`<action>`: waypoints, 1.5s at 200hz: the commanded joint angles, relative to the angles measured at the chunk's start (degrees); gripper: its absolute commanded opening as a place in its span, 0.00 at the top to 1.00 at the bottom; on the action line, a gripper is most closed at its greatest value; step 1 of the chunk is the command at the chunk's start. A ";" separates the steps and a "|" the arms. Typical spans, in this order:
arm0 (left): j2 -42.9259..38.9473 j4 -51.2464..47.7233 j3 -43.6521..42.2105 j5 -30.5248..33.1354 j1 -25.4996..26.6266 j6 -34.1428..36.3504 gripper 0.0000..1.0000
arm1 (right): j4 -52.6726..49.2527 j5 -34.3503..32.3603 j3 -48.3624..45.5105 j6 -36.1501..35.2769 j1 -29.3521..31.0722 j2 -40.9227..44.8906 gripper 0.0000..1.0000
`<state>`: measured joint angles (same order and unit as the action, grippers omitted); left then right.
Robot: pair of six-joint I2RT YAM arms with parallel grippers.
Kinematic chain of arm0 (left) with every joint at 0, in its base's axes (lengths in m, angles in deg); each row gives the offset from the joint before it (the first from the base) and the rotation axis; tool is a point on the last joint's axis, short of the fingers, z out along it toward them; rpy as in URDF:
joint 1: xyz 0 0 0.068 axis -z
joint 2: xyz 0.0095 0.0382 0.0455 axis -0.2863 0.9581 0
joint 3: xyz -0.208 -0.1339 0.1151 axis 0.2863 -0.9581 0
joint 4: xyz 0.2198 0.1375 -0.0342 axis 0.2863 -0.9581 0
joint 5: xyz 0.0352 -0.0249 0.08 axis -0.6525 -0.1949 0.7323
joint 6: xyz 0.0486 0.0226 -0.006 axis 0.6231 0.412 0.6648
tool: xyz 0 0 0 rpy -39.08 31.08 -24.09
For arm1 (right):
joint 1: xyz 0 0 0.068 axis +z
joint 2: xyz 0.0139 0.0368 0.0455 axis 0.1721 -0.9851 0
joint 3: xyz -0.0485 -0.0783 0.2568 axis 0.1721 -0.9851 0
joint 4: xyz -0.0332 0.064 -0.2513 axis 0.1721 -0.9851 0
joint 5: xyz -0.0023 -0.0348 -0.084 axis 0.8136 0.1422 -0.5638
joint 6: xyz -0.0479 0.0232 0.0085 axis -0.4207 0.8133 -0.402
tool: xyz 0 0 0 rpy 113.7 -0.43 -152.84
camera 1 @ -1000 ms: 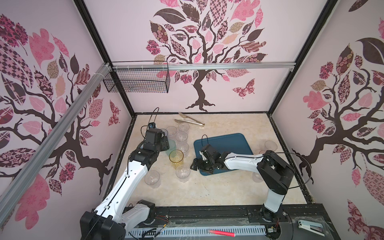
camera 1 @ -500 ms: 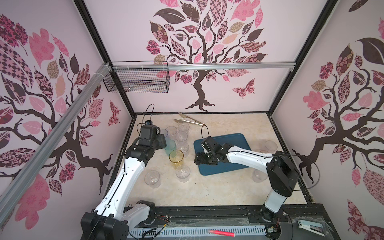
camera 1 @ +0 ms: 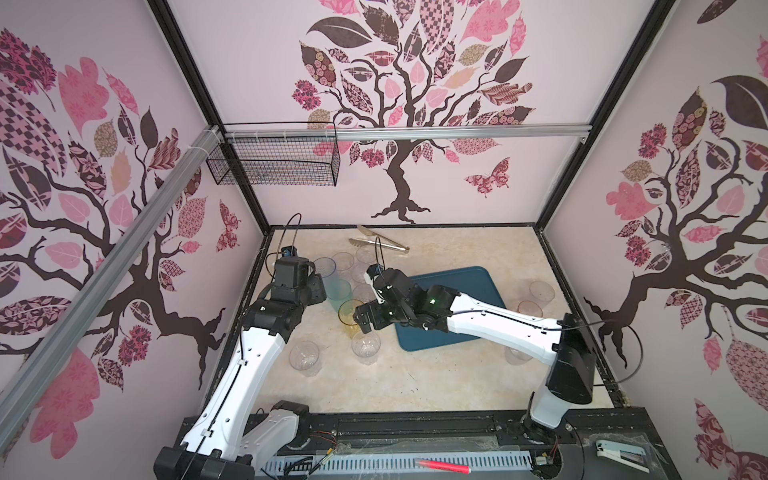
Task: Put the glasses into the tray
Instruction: 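Lower the right gripper and grasp the yellow glass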
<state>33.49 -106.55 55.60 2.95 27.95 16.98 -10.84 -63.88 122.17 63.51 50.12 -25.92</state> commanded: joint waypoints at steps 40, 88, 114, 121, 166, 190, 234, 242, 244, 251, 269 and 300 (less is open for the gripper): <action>-2.02 1.44 -1.34 1.39 -0.19 -0.22 0.32 | -6.50 -3.75 11.89 -2.69 1.93 -11.88 0.00; -2.73 0.99 -1.56 1.34 -0.28 -0.44 0.32 | -7.82 -2.89 16.22 -2.25 3.15 -16.41 0.00; -2.82 1.01 -1.52 1.11 -0.25 -0.56 0.32 | -9.18 -6.94 18.10 -2.16 3.54 -19.14 0.00; -2.82 1.06 -1.45 0.86 -0.23 -0.70 0.32 | -9.53 -7.66 18.72 -2.20 3.52 -19.81 0.00; -3.26 1.26 -1.30 0.67 -0.28 -0.87 0.32 | -9.64 -10.35 20.11 -3.90 4.17 -22.08 0.00; -3.31 1.16 -1.08 1.14 -0.20 -1.12 0.32 | -9.47 -11.52 20.07 -3.99 4.31 -22.99 0.00; -3.15 -0.40 0.98 1.36 -0.21 -1.14 0.32 | -5.67 -11.94 19.02 -3.42 4.31 -20.97 0.10; -3.08 -0.63 1.33 1.28 -0.18 -1.14 0.32 | -5.07 -11.94 18.55 -3.43 4.31 -20.38 0.13; -3.10 -0.65 1.37 1.26 -0.18 -1.20 0.32 | -5.01 -11.94 18.39 -3.46 4.31 -20.22 0.13; -3.00 -0.60 1.56 1.17 -0.19 -1.21 0.32 | -4.76 -11.87 18.14 -3.61 4.31 -19.88 0.15; -2.80 -0.65 1.80 0.73 -0.21 -1.31 0.32 | -4.96 -11.74 18.09 -3.91 4.31 -18.85 0.18; -2.49 -1.26 2.73 0.72 -0.19 -1.32 0.32 | -4.68 -11.82 17.95 -4.48 4.31 -16.09 0.19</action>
<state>31.13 -106.68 55.66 3.78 27.86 15.84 -16.42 -74.64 139.94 59.86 54.14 -46.64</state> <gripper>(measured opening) 0.678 0.865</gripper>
